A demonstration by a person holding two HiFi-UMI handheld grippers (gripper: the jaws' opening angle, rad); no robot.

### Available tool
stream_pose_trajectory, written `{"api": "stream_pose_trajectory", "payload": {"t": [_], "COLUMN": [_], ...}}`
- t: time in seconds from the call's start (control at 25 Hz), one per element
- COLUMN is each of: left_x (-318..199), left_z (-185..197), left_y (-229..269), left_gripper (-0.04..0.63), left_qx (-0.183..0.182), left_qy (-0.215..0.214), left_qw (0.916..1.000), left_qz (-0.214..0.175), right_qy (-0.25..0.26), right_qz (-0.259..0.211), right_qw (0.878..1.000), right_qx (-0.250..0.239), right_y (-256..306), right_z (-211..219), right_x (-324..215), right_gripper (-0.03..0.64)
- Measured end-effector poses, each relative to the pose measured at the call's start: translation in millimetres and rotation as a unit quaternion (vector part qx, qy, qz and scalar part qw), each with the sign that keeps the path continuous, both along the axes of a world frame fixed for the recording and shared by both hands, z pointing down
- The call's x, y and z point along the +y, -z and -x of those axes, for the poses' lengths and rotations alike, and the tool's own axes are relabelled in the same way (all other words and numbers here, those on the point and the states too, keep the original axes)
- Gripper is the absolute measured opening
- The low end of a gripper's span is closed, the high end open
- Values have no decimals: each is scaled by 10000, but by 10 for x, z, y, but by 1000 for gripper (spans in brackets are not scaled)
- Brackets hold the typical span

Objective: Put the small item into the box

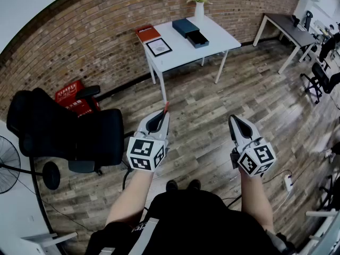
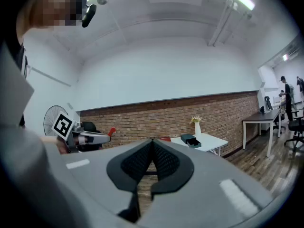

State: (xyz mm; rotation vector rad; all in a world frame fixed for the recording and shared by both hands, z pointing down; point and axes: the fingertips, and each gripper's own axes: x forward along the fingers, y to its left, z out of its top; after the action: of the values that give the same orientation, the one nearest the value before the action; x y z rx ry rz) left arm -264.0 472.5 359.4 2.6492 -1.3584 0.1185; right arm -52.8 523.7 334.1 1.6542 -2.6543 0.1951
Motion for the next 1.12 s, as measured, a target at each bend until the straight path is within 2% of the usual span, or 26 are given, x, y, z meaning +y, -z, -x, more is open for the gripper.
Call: {"api": "stream_pose_trajectory", "payload": {"t": [0.32,0.8,1.12], "left_x": [5,108,12], "left_z": [-357,-1040,-1221], "left_y": [-21,-4,-123], "left_gripper": [20,20,20], "left_qx": [-50,-181,-200], "left_qy": [-144,-260,-325], "left_qw": [9999,9995,9993], "left_qz": [71,-56,56], "right_qy": [-56,-296,-265], "right_qz": [-35,-44,139], "right_qw": [10000,9983,9973], "right_qx": [-50,-506,-677], "right_y": [7,-14,-139], "right_z": [-317,-1086,-1205], "right_x": [43,208,86], "right_gripper": [-2,0,0]}}
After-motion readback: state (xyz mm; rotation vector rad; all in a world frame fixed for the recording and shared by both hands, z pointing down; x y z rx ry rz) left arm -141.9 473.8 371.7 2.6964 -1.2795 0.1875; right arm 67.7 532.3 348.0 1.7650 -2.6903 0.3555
